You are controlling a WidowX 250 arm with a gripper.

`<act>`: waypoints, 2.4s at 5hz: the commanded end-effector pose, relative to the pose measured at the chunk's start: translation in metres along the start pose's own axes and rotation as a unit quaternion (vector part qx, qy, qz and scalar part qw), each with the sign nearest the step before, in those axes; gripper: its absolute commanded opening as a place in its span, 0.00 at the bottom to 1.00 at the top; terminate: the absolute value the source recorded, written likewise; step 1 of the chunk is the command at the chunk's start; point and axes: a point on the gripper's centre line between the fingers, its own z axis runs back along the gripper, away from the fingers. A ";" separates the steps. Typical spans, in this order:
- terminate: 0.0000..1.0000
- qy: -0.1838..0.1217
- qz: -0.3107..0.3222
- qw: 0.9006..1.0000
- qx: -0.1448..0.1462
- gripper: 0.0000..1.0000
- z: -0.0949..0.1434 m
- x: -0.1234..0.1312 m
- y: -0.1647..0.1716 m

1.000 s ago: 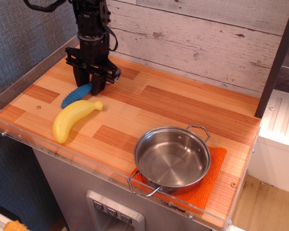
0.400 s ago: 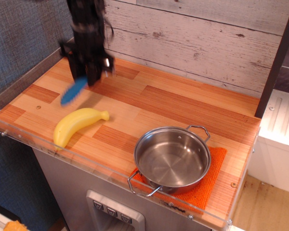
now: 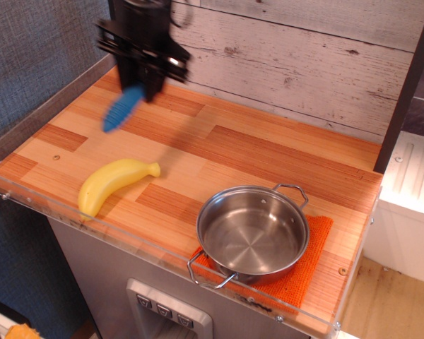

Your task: Move the blue spoon so that the handle touches the orange rag.

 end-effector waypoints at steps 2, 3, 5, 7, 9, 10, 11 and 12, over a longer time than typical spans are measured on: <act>0.00 -0.023 -0.022 0.998 -0.061 0.00 -0.015 0.021 -0.089; 0.00 -0.023 0.000 0.997 -0.075 0.00 -0.028 0.020 -0.099; 0.00 -0.031 0.017 0.997 -0.073 0.00 -0.037 0.011 -0.094; 0.00 -0.043 0.011 0.994 -0.095 1.00 -0.017 0.004 -0.083; 0.00 -0.066 -0.013 0.993 -0.093 1.00 0.038 -0.024 -0.056; 0.00 -0.048 -0.027 0.994 -0.094 1.00 0.035 -0.045 -0.047; 0.00 -0.044 -0.028 0.994 -0.098 1.00 0.031 -0.060 -0.038; 0.00 -0.044 -0.028 0.994 -0.098 1.00 0.031 -0.060 -0.038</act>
